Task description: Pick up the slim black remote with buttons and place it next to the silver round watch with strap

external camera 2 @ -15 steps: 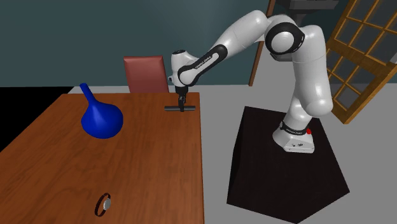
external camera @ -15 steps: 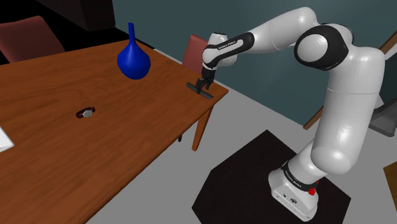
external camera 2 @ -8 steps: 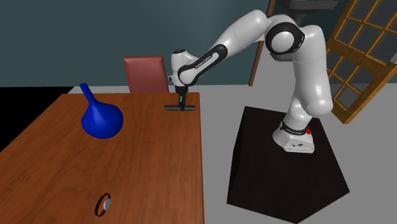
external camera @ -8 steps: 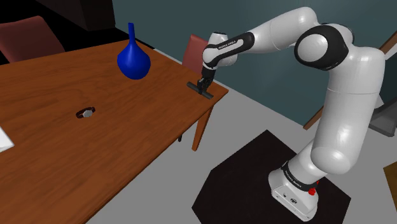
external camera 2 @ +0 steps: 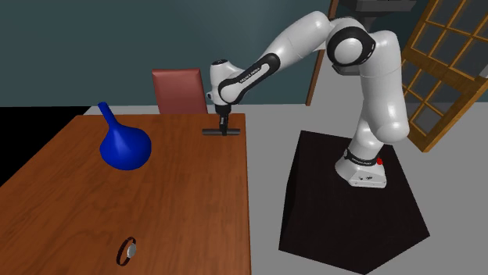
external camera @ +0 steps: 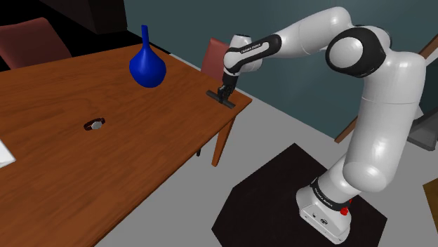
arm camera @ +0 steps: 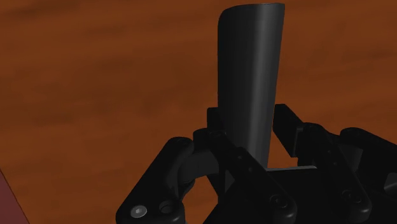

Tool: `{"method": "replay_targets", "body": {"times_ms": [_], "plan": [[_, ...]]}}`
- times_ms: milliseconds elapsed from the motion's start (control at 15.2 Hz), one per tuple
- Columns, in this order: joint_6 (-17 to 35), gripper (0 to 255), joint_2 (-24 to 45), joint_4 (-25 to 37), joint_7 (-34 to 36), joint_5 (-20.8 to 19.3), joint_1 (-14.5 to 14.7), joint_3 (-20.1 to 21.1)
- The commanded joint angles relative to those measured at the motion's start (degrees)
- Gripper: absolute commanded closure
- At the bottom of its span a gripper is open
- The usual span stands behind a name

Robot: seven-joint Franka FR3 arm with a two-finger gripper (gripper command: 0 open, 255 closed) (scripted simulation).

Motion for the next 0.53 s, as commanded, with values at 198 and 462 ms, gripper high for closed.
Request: {"method": "replay_targets", "body": {"times_ms": [198, 462], "plan": [[-2.8, 255, -2.15, 0.64, 0.36, -0.29, 0.08, -0.13], [-5.26, 255, -3.75, 1.51, 0.66, -0.53, 0.12, -0.23]]}}
